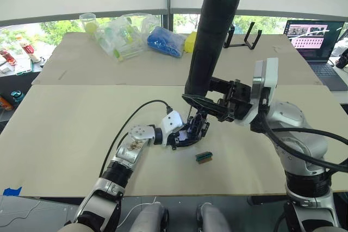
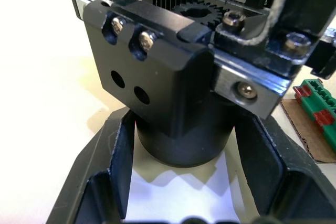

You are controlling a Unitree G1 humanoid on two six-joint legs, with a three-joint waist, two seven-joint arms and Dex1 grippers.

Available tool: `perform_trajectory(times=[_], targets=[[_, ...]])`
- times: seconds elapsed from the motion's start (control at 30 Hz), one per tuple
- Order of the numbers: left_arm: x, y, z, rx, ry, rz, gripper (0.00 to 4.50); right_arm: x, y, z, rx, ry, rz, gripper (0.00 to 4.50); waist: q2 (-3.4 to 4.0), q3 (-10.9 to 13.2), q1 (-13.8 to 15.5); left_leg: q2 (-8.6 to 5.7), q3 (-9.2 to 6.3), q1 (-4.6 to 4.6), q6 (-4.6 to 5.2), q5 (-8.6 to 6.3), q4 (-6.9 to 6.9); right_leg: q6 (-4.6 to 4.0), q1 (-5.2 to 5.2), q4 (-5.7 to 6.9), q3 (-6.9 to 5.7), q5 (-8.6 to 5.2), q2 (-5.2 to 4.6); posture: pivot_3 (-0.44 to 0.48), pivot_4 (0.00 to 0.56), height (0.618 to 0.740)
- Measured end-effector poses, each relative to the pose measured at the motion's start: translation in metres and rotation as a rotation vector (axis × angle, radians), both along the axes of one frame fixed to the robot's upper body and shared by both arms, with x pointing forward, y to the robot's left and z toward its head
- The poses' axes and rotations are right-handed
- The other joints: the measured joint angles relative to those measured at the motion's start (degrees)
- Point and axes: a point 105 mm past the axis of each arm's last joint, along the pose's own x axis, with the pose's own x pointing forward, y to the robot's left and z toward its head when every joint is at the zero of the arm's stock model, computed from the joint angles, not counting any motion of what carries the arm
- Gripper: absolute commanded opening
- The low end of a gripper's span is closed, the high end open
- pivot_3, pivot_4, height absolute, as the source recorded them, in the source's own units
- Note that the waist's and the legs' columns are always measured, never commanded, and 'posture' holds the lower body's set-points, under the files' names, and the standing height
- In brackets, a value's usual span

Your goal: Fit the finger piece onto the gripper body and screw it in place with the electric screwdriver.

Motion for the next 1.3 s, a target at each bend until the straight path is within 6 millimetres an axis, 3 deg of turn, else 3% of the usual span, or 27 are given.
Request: perform_trajectory(times=[0.1, 0.23, 0.27, 0.43, 0.63, 0.8, 0.9, 1.1, 1.3], targets=[[0.0, 0.001, 0.0, 0.002, 0.001, -0.001, 2.29, -0.002, 0.001, 0.001, 0.019, 0.052, 0.02, 1.9, 0.0, 0.0, -0.01, 0.0, 0.0, 0.0, 0.0, 0.0, 0.0, 0.0, -0.01, 0.01, 0.0, 0.0, 0.0, 0.0, 0.15, 0.74], [0.001, 0.002, 0.003, -0.004, 0.008, -0.011, 4.25, -0.008, -0.002, 0.003, 0.021, 0.115, 0.052, 1.9, 0.0, 0.0, 0.0, 0.0, 0.0, 0.0, 0.0, 0.0, 0.0, 0.0, -0.01, 0.0, 0.0, 0.0, -0.02, 0.0, 0.15, 0.74], [0.001, 0.003, 0.006, -0.018, 0.009, -0.016, 4.5, -0.01, -0.003, 0.004, 0.021, 0.128, 0.058, 1.9, 0.0, 0.0, -0.03, 0.0, -0.01, 0.0, 0.0, 0.0, 0.0, 0.0, -0.01, -0.01, 0.01, 0.0, -0.02, 0.0, 0.15, 0.74], [-0.002, 0.015, 0.026, -0.053, -0.014, -0.069, 4.5, -0.014, -0.013, 0.007, 0.016, 0.212, 0.064, 1.9, 0.0, 0.0, -0.27, 0.01, -0.01, 0.0, 0.0, 0.0, -0.03, 0.0, -0.01, -0.01, 0.08, 0.0, -0.12, 0.0, 0.15, 0.74], [0.003, 0.041, 0.067, -0.099, -0.115, -0.086, 4.5, -0.02, -0.035, 0.013, 0.029, 0.352, 0.052, 1.9, 0.0, 0.0, -0.25, 0.02, -0.02, 0.0, 0.0, 0.0, -0.05, -0.01, 0.02, -0.05, 0.11, 0.0, -0.22, 0.0, 0.15, 0.74], [0.006, 0.063, 0.083, -0.093, -0.153, -0.064, 4.5, -0.016, -0.07, -0.001, -0.015, 0.579, -0.007, 1.9, -0.02, 0.01, -0.32, 0.02, -0.02, 0.0, 0.05, -0.02, -0.05, -0.01, 0.06, -0.11, 0.14, 0.0, -0.29, 0.0, 0.15, 0.74], [-0.01, 0.072, 0.095, -0.079, -0.116, -0.133, 4.5, -0.01, -0.089, -0.007, -0.038, 0.672, -0.052, 1.9, -0.02, 0.01, -0.47, 0.06, -0.01, 0.0, 0.05, -0.02, -0.13, -0.01, 0.07, -0.12, 0.22, 0.0, -0.31, 0.0, 0.15, 0.74], [-0.041, 0.106, 0.078, 0.072, 0.06, -0.178, 4.5, 0.004, -0.125, -0.025, -0.097, 0.799, -0.149, 1.9, 0.02, 0.03, -0.64, 0.13, 0.06, 0.02, 0.04, -0.02, -0.21, -0.01, 0.03, -0.12, 0.31, 0.0, -0.24, 0.0, 0.15, 0.74], [-0.062, 0.131, 0.075, 0.157, 0.141, -0.185, 4.5, 0.008, -0.15, -0.076, -0.321, 1.023, -0.264, 1.9, 0.07, 0.07, -0.36, 0.13, 0.06, 0.02, 0.05, -0.02, -0.2, -0.01, 0.02, -0.15, 0.31, 0.0, -0.37, 0.0, 0.15, 0.74]])
